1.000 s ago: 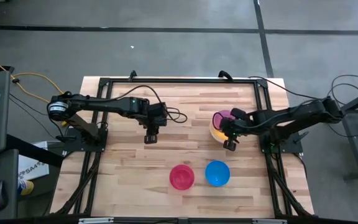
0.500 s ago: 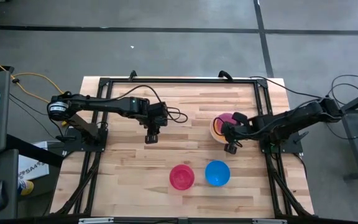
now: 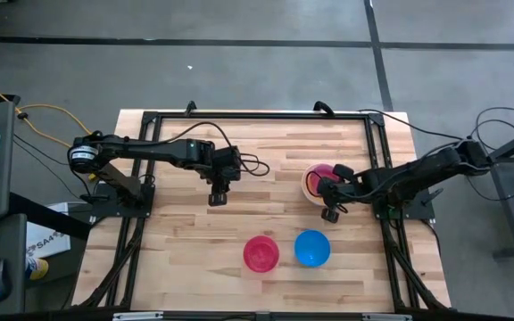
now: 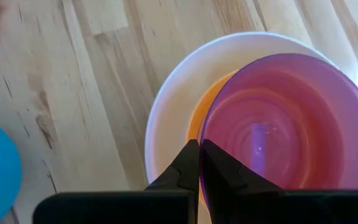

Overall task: Nest bowls inside each other
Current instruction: Stack the violet bowl on top of the yellow bowl, then stack the blue bowl on top of the violet bowl

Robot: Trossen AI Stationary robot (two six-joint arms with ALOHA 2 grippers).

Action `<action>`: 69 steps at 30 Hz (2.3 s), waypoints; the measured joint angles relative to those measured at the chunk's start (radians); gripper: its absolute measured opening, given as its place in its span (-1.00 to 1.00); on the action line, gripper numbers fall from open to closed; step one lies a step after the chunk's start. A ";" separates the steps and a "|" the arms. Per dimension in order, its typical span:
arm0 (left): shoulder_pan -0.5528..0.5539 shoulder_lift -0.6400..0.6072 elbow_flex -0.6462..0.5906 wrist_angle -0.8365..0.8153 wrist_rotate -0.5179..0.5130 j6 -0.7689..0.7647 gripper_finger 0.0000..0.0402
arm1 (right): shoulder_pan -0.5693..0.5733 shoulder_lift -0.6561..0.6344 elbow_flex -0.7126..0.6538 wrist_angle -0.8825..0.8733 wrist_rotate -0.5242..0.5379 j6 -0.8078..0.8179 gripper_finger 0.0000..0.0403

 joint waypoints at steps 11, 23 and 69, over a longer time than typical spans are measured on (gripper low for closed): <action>0.000 0.000 0.000 0.000 0.000 -0.016 -0.42 | 0.000 0.000 -0.060 0.082 -0.028 -0.001 -0.99; 0.000 0.000 0.000 0.000 -0.001 -0.019 -0.42 | 0.000 0.000 -0.060 0.099 -0.032 -0.011 -0.99; 0.000 0.001 0.001 0.006 -0.001 -0.046 -0.42 | -0.003 0.001 0.067 0.163 -0.140 -0.020 -0.47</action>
